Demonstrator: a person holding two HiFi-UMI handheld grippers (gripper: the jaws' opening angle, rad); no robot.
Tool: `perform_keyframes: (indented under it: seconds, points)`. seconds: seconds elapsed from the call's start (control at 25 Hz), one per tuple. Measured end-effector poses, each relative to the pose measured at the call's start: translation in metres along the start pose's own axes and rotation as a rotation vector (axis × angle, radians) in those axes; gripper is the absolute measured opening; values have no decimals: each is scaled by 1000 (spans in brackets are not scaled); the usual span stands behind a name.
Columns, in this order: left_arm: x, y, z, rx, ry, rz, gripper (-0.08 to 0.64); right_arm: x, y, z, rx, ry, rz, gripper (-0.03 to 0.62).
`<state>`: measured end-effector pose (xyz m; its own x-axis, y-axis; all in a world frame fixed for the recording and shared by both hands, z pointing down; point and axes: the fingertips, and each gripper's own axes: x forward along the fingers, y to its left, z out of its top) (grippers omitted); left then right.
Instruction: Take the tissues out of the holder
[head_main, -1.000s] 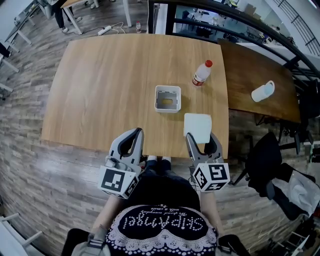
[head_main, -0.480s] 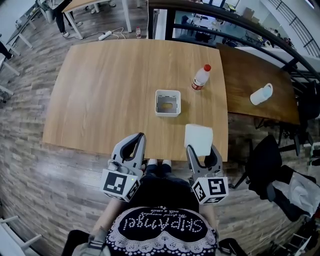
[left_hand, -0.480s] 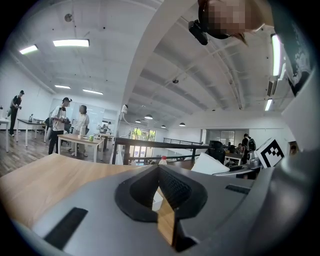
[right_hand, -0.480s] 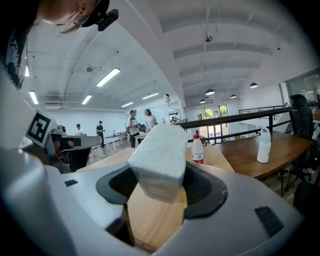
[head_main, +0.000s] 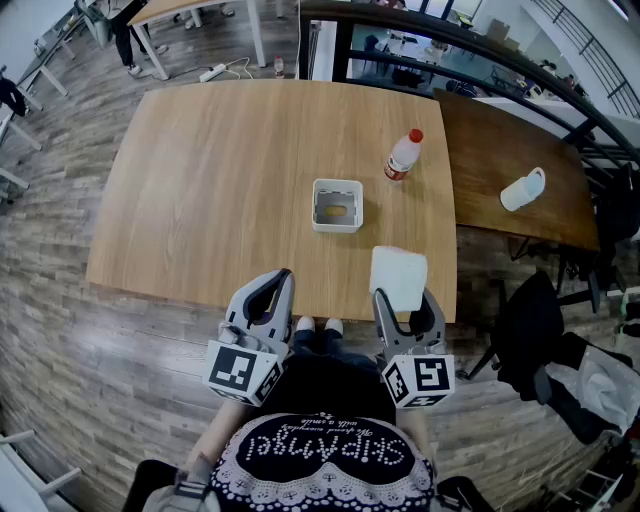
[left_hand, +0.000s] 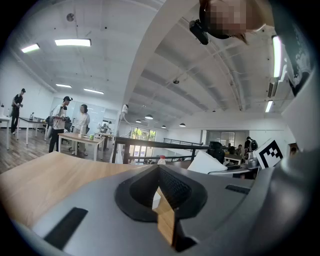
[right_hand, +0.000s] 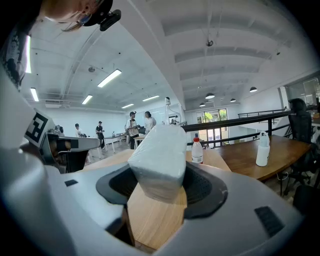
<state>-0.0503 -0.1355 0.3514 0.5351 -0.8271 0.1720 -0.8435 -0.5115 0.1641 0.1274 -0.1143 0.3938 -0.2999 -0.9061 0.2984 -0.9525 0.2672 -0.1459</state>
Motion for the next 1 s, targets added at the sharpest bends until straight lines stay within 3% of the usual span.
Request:
perform_keyframes:
  seconds: [0.4, 1.0]
  points:
    - [1, -1, -1, -12, 1, 7, 6, 9, 23, -5, -18, 25, 74, 276]
    - [-1, 1, -1, -18, 4, 19, 6, 13, 24, -4, -29, 33, 89, 276]
